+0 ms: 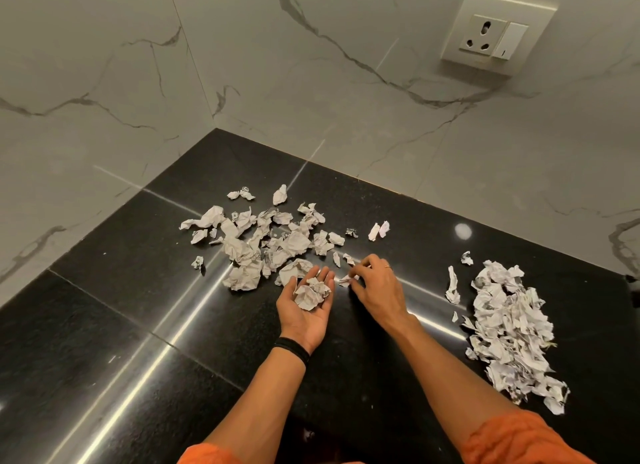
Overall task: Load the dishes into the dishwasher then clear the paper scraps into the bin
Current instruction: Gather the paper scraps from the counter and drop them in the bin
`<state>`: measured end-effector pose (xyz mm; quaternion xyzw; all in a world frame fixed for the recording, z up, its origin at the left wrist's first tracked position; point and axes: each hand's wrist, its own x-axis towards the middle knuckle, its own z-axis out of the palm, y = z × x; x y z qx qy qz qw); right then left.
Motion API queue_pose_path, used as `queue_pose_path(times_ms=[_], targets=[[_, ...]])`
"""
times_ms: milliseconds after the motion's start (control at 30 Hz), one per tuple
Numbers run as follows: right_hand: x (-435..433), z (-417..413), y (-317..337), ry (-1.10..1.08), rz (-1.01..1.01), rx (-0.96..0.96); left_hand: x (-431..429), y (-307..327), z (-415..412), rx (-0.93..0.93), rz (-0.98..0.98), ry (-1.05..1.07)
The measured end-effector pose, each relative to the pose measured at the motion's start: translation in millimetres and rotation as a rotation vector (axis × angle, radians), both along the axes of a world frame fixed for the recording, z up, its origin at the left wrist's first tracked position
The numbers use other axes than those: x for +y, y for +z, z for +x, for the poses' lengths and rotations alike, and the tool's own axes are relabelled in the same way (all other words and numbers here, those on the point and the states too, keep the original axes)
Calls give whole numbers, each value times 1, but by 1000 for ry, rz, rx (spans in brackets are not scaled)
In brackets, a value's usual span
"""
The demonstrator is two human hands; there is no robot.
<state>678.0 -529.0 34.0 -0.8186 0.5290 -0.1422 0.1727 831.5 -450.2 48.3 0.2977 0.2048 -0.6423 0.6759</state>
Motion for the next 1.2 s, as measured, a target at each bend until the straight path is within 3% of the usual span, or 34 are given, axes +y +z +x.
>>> queue_pose_path(times_ms=[200, 300, 433, 667, 767, 933, 1033, 1200], targets=[[9, 1, 18, -153, -30, -210, -6, 2, -6, -35, 23, -6], [16, 10, 32, -18, -83, -300, -8, 1, -11, -47, 32, -47], [20, 16, 35, 212, -89, -283, -7, 4, -15, -5, 9, -106], [-14, 6, 33, 146, 43, -397, -9, 7, -5, 15, 36, -19], [-28, 8, 25, 60, 3, -331, -8, 11, -1, 9, 15, -6], [-41, 12, 4, 100, 33, -28, -9, 9, 2, 1, -4, 0], [-37, 14, -1, 93, -2, -10, -9, 6, 4, -16, 4, 0], [-11, 25, 21, -65, 37, -333, -12, -1, 3, -14, 25, 5]])
